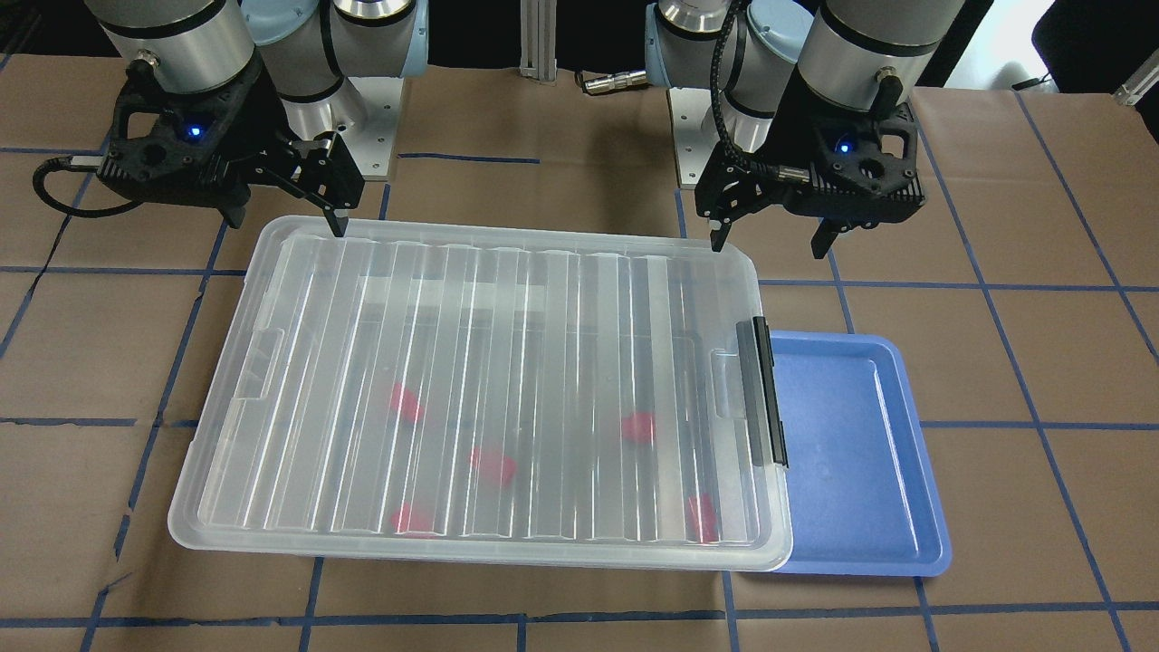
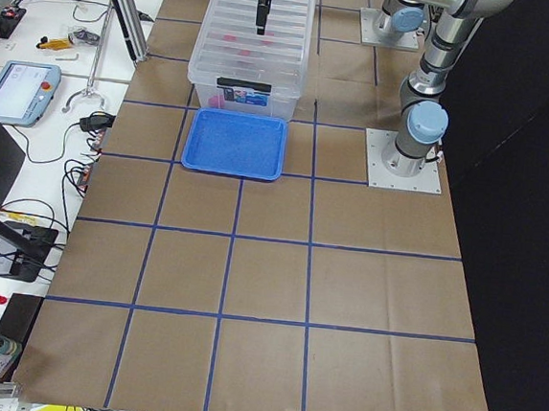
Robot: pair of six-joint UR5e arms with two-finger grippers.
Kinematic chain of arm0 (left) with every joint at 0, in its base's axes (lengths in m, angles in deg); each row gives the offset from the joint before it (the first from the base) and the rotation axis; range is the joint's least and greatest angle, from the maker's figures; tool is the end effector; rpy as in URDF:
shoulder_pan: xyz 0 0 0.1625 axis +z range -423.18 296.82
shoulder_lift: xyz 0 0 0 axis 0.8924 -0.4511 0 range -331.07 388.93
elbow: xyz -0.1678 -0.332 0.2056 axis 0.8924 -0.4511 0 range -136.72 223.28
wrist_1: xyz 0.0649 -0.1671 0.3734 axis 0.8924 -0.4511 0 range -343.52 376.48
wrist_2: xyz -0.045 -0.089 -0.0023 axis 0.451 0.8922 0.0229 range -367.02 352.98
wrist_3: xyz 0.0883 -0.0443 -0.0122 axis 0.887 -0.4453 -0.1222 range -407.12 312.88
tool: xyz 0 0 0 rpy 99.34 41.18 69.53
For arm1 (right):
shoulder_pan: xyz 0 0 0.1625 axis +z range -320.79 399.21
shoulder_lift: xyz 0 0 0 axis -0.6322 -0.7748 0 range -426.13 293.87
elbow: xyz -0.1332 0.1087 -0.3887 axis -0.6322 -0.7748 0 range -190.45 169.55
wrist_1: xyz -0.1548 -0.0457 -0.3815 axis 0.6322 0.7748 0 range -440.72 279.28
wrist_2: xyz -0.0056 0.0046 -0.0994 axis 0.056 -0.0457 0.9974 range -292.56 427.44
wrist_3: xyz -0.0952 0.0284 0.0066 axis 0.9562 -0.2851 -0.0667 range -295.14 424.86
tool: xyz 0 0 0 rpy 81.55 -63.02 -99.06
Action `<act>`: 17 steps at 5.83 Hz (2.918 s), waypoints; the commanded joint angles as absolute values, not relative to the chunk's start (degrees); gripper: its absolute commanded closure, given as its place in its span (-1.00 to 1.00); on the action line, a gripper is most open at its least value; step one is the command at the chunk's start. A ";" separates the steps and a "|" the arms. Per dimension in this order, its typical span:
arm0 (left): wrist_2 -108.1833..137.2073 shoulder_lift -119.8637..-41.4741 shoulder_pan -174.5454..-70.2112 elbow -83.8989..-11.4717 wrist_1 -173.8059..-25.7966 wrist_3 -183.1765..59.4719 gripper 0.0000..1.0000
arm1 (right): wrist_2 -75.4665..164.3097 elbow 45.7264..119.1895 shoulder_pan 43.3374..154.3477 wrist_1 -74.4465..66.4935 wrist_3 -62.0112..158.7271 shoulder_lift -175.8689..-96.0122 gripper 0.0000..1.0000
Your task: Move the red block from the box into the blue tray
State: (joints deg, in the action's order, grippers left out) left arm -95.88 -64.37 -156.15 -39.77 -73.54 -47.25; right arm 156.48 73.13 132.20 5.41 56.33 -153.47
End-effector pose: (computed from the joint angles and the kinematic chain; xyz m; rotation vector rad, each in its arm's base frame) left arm -0.1621 -0.5140 0.5188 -0.0781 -3.1174 0.0979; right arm 0.1614 -0.5030 0.5131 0.1513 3.1214 0.0054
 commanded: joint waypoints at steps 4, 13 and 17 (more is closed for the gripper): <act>-95.62 -63.89 -156.43 -39.60 -74.58 -47.38 -0.98 | 156.48 73.13 132.20 5.41 56.33 -153.50 -1.00; -95.79 -63.36 -156.52 -39.68 -74.66 -47.30 -0.98 | 156.92 73.48 127.40 4.62 62.00 -153.06 -1.00; -95.70 -63.27 -156.52 -39.60 -74.58 -47.30 -0.98 | 156.82 82.95 120.07 13.19 71.77 -152.88 -1.00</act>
